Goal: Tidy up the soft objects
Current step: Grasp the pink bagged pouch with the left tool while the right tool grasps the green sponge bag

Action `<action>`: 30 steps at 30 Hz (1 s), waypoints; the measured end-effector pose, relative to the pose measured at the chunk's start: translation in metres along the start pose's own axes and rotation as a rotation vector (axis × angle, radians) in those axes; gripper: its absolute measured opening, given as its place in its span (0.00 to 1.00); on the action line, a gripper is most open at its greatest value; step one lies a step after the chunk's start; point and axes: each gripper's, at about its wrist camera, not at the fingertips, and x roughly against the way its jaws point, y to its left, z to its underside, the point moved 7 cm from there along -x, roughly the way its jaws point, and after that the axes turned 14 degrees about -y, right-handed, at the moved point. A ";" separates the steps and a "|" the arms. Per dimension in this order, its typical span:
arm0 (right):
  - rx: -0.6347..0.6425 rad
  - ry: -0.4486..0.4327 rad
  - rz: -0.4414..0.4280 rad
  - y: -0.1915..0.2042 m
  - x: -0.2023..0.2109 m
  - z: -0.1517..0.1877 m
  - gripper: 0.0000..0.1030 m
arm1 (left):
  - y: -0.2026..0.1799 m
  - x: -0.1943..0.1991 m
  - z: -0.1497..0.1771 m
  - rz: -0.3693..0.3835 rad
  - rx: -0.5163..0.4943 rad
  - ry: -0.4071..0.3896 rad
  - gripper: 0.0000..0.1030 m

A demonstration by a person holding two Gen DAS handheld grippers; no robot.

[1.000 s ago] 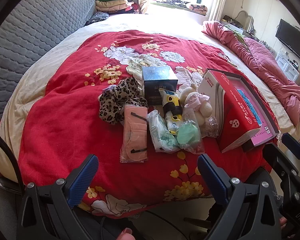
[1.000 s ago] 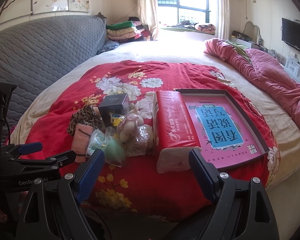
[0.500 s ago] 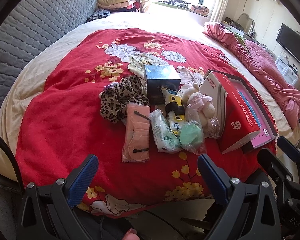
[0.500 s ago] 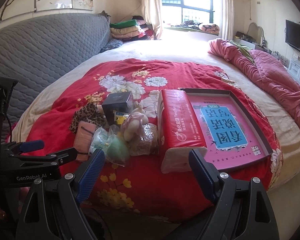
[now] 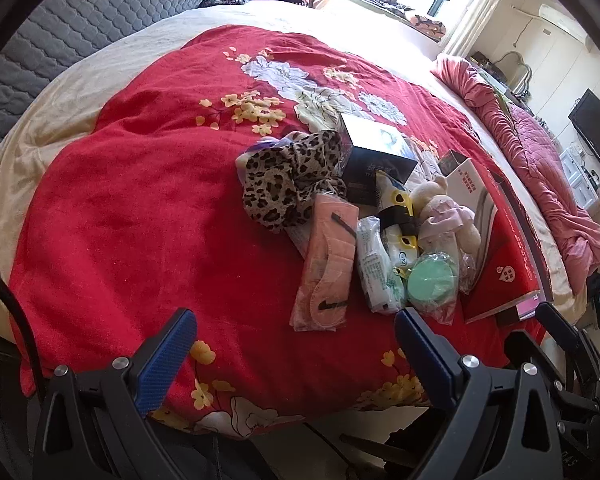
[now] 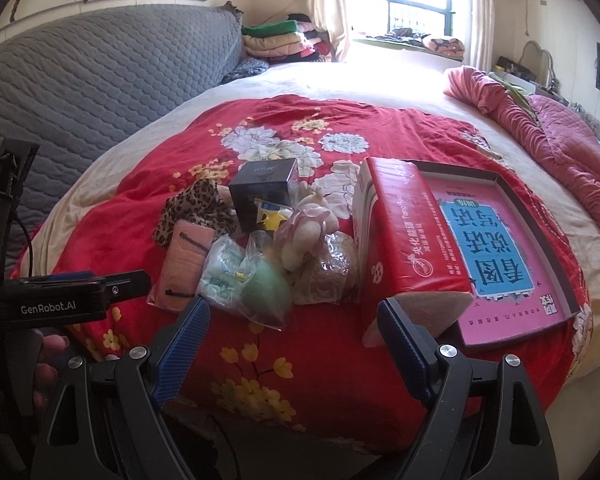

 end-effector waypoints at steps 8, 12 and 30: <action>0.015 0.046 -0.023 0.006 -0.028 0.012 0.84 | -0.008 -0.033 -0.002 0.039 -0.025 0.031 0.82; 0.022 0.071 -0.030 0.009 -0.043 0.018 0.84 | -0.009 -0.046 -0.002 0.053 -0.031 0.049 0.76; 0.066 0.104 -0.079 0.017 -0.087 0.027 0.52 | -0.015 -0.069 0.003 0.197 0.031 0.109 0.31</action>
